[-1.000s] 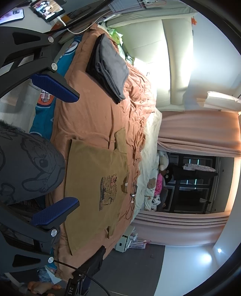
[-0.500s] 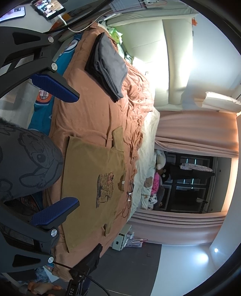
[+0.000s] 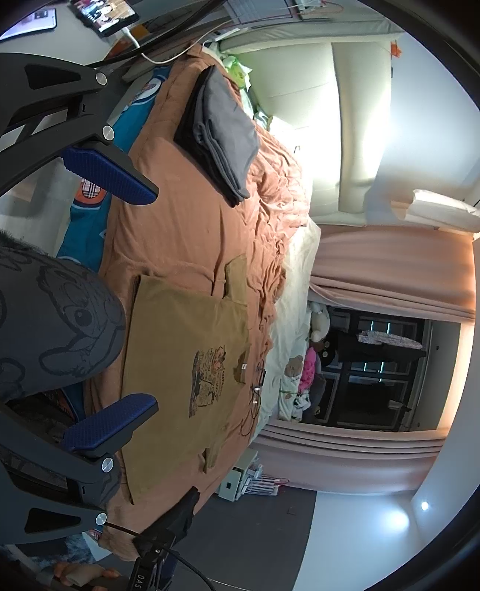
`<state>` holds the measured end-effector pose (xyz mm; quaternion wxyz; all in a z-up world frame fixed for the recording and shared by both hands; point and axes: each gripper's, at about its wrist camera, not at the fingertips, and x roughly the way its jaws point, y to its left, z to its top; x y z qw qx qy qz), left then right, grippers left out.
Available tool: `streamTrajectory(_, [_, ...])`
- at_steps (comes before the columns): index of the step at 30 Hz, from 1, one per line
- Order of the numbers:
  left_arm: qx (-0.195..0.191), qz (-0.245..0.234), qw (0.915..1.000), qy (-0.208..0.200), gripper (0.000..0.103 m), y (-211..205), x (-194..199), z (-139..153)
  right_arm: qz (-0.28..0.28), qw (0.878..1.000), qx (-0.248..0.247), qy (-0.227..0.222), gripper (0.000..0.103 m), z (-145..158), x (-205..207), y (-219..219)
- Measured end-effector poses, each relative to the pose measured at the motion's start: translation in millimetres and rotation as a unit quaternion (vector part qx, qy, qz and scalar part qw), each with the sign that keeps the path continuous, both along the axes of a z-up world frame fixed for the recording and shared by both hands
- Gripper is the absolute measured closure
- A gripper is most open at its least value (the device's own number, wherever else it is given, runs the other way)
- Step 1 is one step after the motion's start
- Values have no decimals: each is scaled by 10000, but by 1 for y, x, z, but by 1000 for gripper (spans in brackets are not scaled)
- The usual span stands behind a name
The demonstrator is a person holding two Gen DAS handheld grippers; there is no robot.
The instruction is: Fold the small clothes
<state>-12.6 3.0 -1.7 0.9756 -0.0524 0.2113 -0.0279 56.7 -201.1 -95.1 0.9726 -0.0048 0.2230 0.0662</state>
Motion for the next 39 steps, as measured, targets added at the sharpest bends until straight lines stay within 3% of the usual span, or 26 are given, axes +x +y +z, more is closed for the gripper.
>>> streamTrajectory(22, [-251, -72, 9996, -76, 0, 20, -8, 0, 107, 9997, -193, -56, 0, 13, -1, 7])
streamTrajectory(39, [-452, 19, 9990, 69, 0, 35, 29, 3, 66, 9999, -2, 147, 0, 16, 49, 9])
